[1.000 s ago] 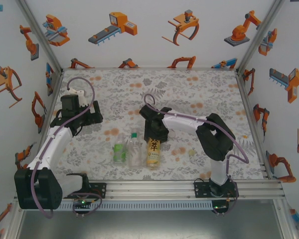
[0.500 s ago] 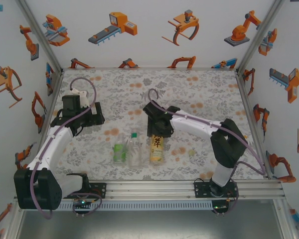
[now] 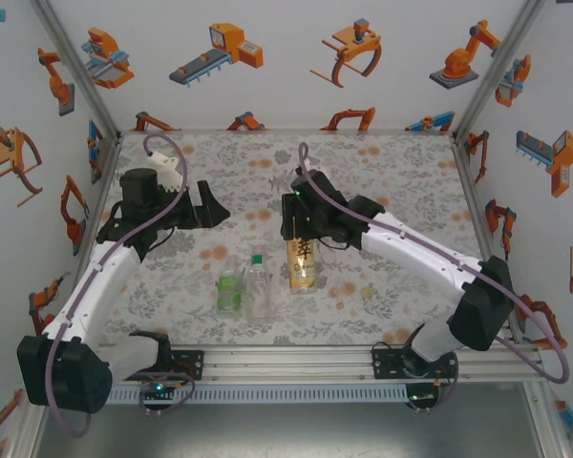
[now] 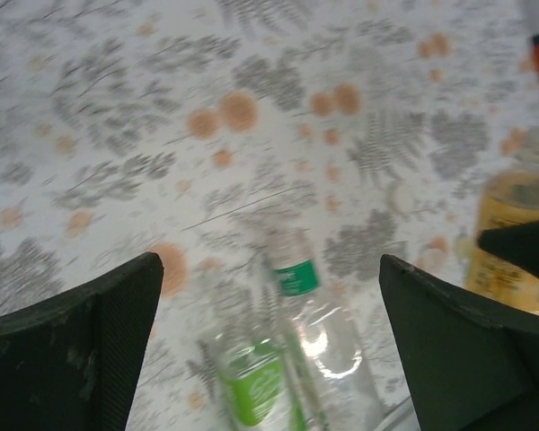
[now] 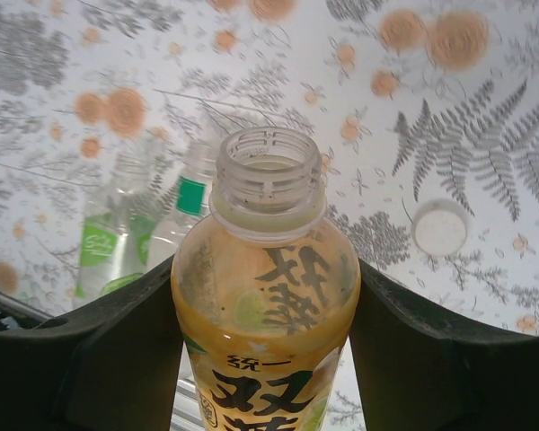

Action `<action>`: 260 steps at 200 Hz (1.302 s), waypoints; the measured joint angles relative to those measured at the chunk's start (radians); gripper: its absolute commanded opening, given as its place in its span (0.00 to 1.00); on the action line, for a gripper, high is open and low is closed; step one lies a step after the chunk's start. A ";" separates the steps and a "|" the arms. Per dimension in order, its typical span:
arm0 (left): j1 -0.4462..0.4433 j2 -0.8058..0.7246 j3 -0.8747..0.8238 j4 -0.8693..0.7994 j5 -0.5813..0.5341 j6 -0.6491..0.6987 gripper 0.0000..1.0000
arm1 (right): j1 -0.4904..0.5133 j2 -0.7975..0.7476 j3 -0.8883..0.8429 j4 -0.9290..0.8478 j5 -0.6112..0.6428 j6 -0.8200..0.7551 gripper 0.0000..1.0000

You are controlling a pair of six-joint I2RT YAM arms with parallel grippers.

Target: Screw on the bottle caps

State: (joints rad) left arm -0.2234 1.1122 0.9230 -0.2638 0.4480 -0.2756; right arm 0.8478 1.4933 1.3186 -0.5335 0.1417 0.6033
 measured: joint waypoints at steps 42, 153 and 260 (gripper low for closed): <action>-0.130 -0.072 -0.019 0.261 0.149 -0.037 0.98 | 0.000 -0.093 0.001 0.100 -0.040 -0.093 0.42; -0.356 -0.048 -0.018 0.639 0.370 -0.016 1.00 | 0.000 -0.345 -0.046 0.474 -0.275 -0.365 0.27; -0.472 0.023 0.146 0.751 0.511 -0.017 0.78 | 0.000 -0.332 -0.036 0.841 -0.655 -0.390 0.27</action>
State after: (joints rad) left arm -0.6952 1.1347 1.0691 0.4870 0.9592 -0.2928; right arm 0.8478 1.1610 1.2823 0.3073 -0.5129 0.2134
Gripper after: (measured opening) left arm 0.798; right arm 0.592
